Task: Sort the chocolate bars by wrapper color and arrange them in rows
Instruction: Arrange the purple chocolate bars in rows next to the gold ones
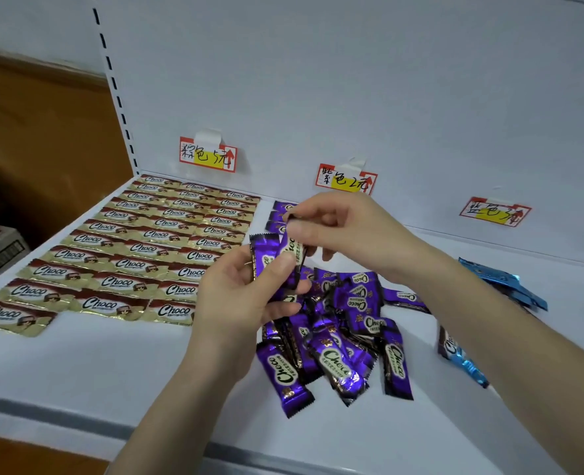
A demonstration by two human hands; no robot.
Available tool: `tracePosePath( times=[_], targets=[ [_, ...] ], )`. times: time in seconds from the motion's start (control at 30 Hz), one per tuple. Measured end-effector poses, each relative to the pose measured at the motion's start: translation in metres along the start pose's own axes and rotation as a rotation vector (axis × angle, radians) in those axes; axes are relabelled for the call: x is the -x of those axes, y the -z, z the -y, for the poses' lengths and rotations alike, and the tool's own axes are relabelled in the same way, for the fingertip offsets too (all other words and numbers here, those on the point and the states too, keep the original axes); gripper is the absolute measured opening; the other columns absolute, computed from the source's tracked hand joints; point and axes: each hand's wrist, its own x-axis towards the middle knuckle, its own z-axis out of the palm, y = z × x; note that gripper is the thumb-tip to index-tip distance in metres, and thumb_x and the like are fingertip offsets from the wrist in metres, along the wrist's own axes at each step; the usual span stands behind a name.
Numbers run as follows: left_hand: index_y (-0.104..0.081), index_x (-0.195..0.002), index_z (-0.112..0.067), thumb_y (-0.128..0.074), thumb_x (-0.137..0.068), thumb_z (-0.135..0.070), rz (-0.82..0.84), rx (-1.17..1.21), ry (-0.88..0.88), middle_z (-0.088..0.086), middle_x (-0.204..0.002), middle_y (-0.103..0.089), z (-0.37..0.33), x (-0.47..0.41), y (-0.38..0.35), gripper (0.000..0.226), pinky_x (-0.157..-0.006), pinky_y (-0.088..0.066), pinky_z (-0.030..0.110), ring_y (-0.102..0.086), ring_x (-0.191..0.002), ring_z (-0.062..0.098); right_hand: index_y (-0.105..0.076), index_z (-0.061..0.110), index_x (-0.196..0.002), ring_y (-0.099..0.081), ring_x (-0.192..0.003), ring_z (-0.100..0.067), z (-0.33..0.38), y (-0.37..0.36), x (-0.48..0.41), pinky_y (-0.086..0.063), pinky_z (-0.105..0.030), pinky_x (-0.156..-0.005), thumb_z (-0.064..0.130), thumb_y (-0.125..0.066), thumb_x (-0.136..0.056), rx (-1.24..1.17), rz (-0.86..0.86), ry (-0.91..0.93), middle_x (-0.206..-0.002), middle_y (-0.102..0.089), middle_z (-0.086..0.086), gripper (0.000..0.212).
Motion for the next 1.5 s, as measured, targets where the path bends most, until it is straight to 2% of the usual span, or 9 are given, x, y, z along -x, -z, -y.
tracePosePath(
  times=[0.13,0.23,0.33,0.47,0.63,0.83,1.0,1.13,1.5],
  targets=[
    [-0.061,-0.085,-0.012,-0.061,-0.074,-0.026,-0.019,-0.033,-0.031,0.000,-0.062,-0.067,-0.004,0.005,-0.003,0.018,-0.043,-0.049,0.020,-0.063,-0.051,0.011,-0.060,0.016,-0.082,-0.060,-0.054,-0.006,0.003,0.004,0.018,-0.047,-0.017,-0.051,0.008,-0.065,-0.082,-0.109,-0.054,-0.017,-0.058,-0.065,0.008,0.010],
    [-0.061,-0.084,-0.012,-0.059,-0.084,-0.012,-0.022,-0.013,-0.023,0.001,-0.065,-0.069,-0.006,0.005,-0.002,0.002,-0.045,-0.051,0.020,-0.064,-0.054,0.010,-0.056,0.016,-0.084,-0.062,-0.056,-0.007,-0.004,0.008,0.027,-0.050,-0.019,-0.054,0.006,-0.064,-0.083,-0.157,-0.087,-0.053,-0.059,-0.064,0.005,0.013],
    [-0.062,-0.086,-0.013,-0.058,-0.086,-0.006,-0.014,-0.039,-0.017,0.002,-0.067,-0.070,-0.008,0.003,0.000,0.007,-0.043,-0.049,0.018,-0.062,-0.051,0.008,-0.059,0.026,-0.084,-0.063,-0.075,-0.005,-0.013,0.011,0.037,-0.052,-0.023,-0.069,0.011,-0.070,-0.080,0.040,-0.076,0.099,-0.079,-0.066,0.007,0.018],
    [-0.062,-0.089,-0.011,-0.060,-0.086,-0.006,-0.019,-0.062,0.019,0.002,-0.068,-0.071,-0.003,-0.002,-0.001,0.007,-0.043,-0.049,0.019,-0.063,-0.051,0.009,-0.069,0.025,-0.087,-0.055,-0.091,0.008,-0.028,0.014,0.042,-0.044,-0.011,-0.074,0.033,-0.069,-0.074,0.412,-0.125,0.357,-0.095,-0.061,0.019,0.015],
    [-0.061,-0.094,-0.012,-0.058,-0.088,-0.007,-0.001,-0.048,0.091,0.001,-0.071,-0.073,0.006,-0.010,-0.005,0.008,-0.047,-0.053,0.020,-0.067,-0.059,0.010,-0.069,0.020,-0.099,-0.052,-0.087,0.013,-0.045,0.023,0.034,-0.039,-0.006,-0.075,0.026,-0.074,-0.076,0.539,-0.100,0.235,-0.089,-0.056,0.029,0.025],
    [-0.050,-0.122,0.001,-0.054,-0.091,-0.006,-0.063,-0.005,0.149,0.013,-0.086,-0.068,0.011,-0.021,-0.005,0.031,-0.049,-0.054,0.023,-0.070,-0.064,0.014,-0.070,0.013,-0.101,-0.054,-0.087,-0.001,-0.067,0.039,0.013,-0.037,-0.006,-0.076,0.023,-0.070,-0.080,0.625,-0.182,0.098,-0.095,-0.066,0.004,0.024],
    [-0.054,-0.115,0.001,-0.054,-0.091,-0.007,-0.068,-0.026,0.154,0.013,-0.086,-0.067,0.014,-0.023,-0.003,0.025,-0.049,-0.053,0.023,-0.069,-0.062,0.013,-0.068,0.009,-0.106,-0.058,-0.098,-0.023,-0.089,0.048,-0.013,-0.044,-0.036,-0.084,0.023,-0.062,-0.086,0.808,-0.169,-0.028,-0.106,-0.067,-0.009,0.025],
    [-0.056,-0.106,-0.004,-0.054,-0.091,-0.008,-0.068,-0.021,0.160,0.015,-0.088,-0.066,0.014,-0.023,-0.002,0.015,-0.049,-0.053,0.023,-0.069,-0.062,0.013,-0.069,0.007,-0.099,-0.056,-0.092,-0.026,-0.095,0.046,-0.026,-0.047,-0.043,-0.078,0.025,-0.059,-0.088,0.914,-0.128,-0.027,-0.098,-0.066,-0.011,0.023],
    [-0.045,-0.131,0.002,-0.055,-0.090,-0.008,-0.068,0.012,0.155,0.014,-0.089,-0.067,0.014,-0.023,-0.001,0.044,-0.050,-0.053,0.023,-0.070,-0.065,0.014,-0.068,0.013,-0.103,-0.053,-0.091,-0.022,-0.097,0.041,-0.038,-0.042,-0.031,-0.072,0.025,-0.057,-0.090,0.950,-0.071,-0.058,-0.095,-0.055,-0.005,0.021]
  ],
)
